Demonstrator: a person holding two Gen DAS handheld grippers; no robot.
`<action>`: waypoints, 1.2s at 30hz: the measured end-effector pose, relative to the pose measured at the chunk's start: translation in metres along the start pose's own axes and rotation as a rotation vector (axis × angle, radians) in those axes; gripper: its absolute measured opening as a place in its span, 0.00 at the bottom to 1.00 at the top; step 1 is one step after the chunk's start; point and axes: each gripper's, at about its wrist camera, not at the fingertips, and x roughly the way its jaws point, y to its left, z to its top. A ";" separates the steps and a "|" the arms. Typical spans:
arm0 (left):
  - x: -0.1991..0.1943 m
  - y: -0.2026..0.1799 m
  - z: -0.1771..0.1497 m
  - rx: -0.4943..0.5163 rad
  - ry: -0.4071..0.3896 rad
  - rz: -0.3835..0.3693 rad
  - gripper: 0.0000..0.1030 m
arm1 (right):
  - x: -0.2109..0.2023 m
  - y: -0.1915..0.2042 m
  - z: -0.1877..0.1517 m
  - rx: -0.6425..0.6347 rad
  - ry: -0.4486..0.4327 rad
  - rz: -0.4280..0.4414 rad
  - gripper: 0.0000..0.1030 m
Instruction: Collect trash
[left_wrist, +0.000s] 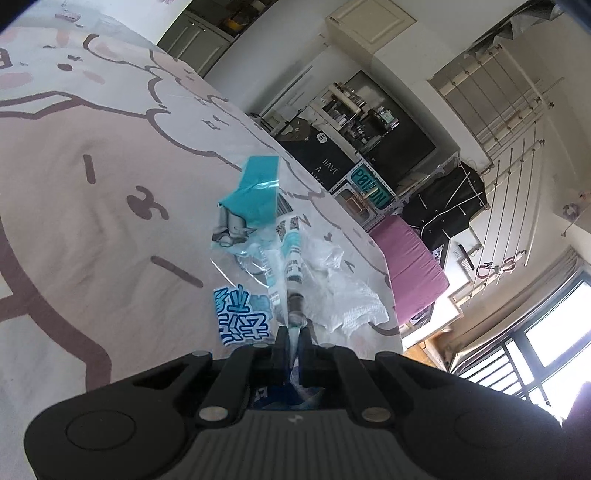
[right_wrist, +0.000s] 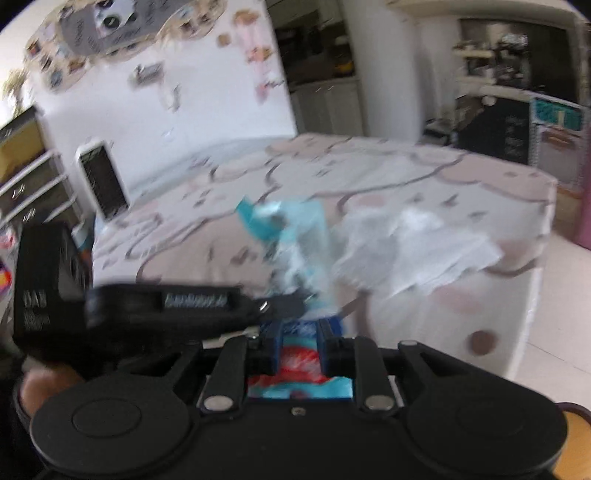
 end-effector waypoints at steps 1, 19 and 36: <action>-0.001 0.000 0.000 0.003 0.001 -0.001 0.03 | 0.008 0.004 -0.004 -0.026 0.026 -0.013 0.18; 0.013 -0.010 0.010 0.148 -0.068 0.110 0.72 | 0.013 -0.002 -0.021 -0.052 0.018 -0.012 0.15; 0.024 0.000 0.019 0.164 -0.064 0.095 0.48 | 0.013 -0.006 -0.024 -0.041 0.003 0.006 0.15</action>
